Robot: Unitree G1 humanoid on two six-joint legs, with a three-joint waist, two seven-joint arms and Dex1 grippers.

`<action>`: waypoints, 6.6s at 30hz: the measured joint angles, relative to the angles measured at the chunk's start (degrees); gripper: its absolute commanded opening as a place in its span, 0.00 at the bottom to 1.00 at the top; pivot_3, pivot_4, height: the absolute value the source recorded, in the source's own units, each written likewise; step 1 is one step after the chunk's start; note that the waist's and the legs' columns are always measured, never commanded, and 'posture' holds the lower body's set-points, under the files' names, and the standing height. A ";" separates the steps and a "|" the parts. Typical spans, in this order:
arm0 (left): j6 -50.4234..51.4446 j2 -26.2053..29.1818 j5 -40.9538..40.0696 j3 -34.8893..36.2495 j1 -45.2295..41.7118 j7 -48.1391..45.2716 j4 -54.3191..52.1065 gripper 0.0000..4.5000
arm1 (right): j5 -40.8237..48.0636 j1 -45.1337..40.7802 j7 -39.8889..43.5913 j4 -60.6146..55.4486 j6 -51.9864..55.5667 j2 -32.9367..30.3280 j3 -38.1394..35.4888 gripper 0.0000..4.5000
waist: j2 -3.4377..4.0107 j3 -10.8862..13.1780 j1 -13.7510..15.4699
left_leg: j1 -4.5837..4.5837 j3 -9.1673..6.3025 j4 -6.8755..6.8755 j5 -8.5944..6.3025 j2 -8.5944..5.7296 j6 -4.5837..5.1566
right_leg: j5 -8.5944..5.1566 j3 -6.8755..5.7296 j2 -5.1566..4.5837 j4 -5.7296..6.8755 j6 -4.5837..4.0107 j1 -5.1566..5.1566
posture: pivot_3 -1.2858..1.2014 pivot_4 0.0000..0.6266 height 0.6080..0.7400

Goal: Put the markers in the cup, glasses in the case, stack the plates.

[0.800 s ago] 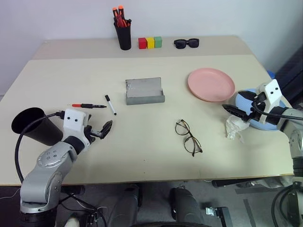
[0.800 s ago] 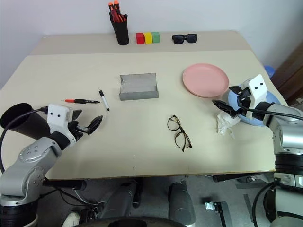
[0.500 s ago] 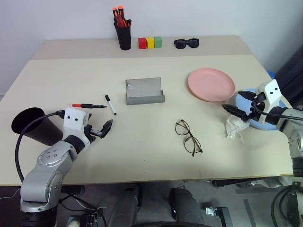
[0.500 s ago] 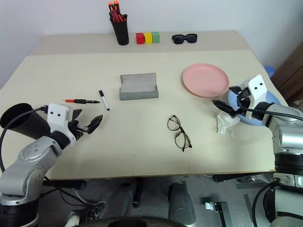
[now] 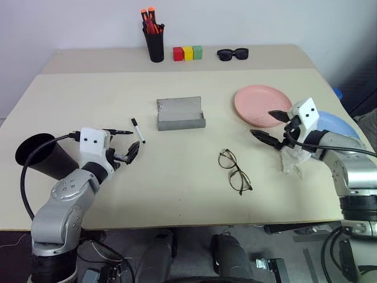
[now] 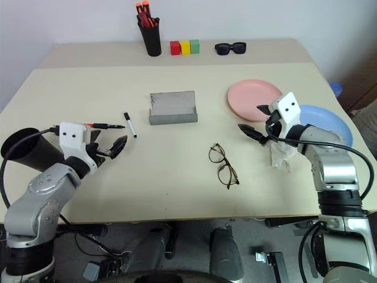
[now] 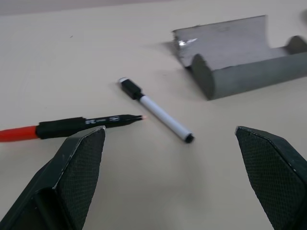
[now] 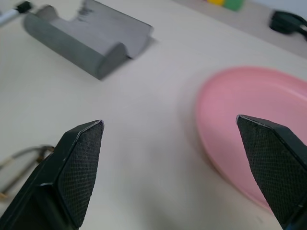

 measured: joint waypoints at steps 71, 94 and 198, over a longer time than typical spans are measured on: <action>-16.65 -10.52 31.45 8.54 -15.40 28.63 1.93 0.01 | 3.88 -0.58 -4.90 -20.50 8.01 19.75 17.36 1.00 | -0.23 0.00 0.14 | 0.01 -0.03 -0.08 0.07 -0.07 -0.17 | 0.25 -0.02 0.24 0.12 0.38 -0.07 | 0.52 0.24 1.00; -23.48 -21.10 32.58 14.75 2.16 32.37 -6.35 0.01 | 11.75 -7.49 0.35 -14.83 7.76 24.26 14.82 1.00 | -0.36 -0.08 0.77 | 0.02 -0.01 -0.07 0.06 -0.04 -0.18 | 0.24 -0.04 0.26 0.10 0.35 -0.07 | 0.52 0.24 1.00; -24.54 -19.09 35.70 11.70 4.22 34.04 -7.91 0.02 | 12.81 -5.04 4.01 -15.16 6.18 23.09 14.89 1.00 | -0.55 -0.02 0.81 | 0.01 -0.07 -0.13 0.11 0.05 -0.29 | 0.30 -0.03 0.39 0.08 0.23 -0.12 | 0.52 0.24 1.00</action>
